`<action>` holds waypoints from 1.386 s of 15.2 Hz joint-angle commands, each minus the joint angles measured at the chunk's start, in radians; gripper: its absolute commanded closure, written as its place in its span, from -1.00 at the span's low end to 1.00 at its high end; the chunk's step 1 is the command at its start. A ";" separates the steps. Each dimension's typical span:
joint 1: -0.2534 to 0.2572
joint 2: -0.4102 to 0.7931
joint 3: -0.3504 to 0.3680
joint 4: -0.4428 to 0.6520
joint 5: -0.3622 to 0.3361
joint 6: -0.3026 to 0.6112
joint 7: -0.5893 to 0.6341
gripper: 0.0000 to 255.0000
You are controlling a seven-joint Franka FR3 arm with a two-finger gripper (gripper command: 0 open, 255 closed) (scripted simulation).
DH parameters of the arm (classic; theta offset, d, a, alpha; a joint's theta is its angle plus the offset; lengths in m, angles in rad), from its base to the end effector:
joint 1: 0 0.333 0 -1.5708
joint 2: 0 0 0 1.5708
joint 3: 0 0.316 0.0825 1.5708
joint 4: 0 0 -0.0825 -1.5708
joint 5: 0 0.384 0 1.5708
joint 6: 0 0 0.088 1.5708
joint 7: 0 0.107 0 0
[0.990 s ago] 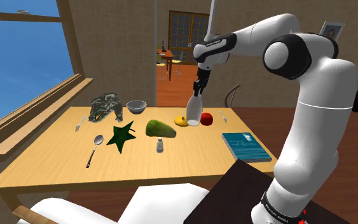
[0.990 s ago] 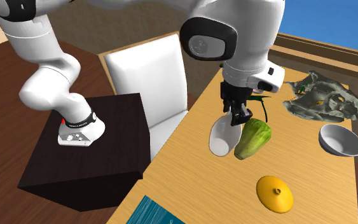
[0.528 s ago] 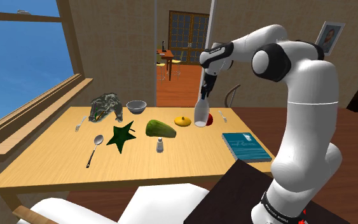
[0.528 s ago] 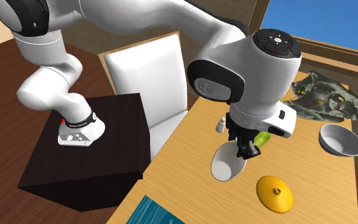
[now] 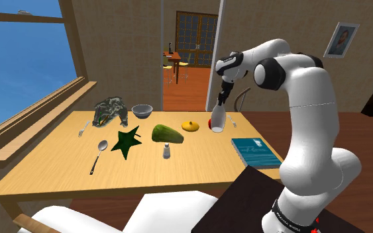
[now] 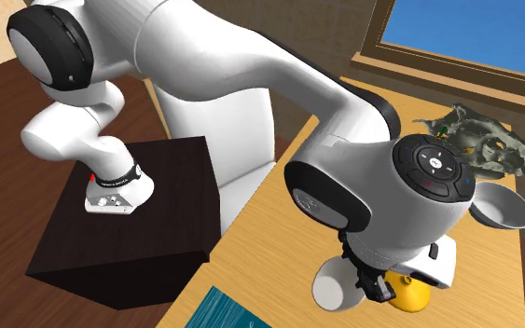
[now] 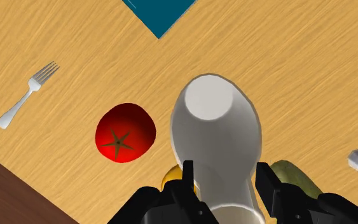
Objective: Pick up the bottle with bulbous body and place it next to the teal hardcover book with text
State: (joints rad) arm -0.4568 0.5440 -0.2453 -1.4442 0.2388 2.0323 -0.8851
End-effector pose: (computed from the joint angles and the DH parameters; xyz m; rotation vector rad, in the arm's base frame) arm 0.5710 -0.4245 0.3863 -3.1108 -0.1884 -0.1698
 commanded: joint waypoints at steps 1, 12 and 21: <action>-0.034 0.057 0.000 0.064 0.014 -0.010 -0.031 1.00; -0.036 0.111 0.013 0.001 0.034 0.104 -0.052 1.00; -0.040 0.151 0.021 -0.019 0.047 0.164 -0.064 1.00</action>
State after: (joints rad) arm -0.4961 0.6933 -0.2242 -1.4642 0.2852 2.1945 -0.9485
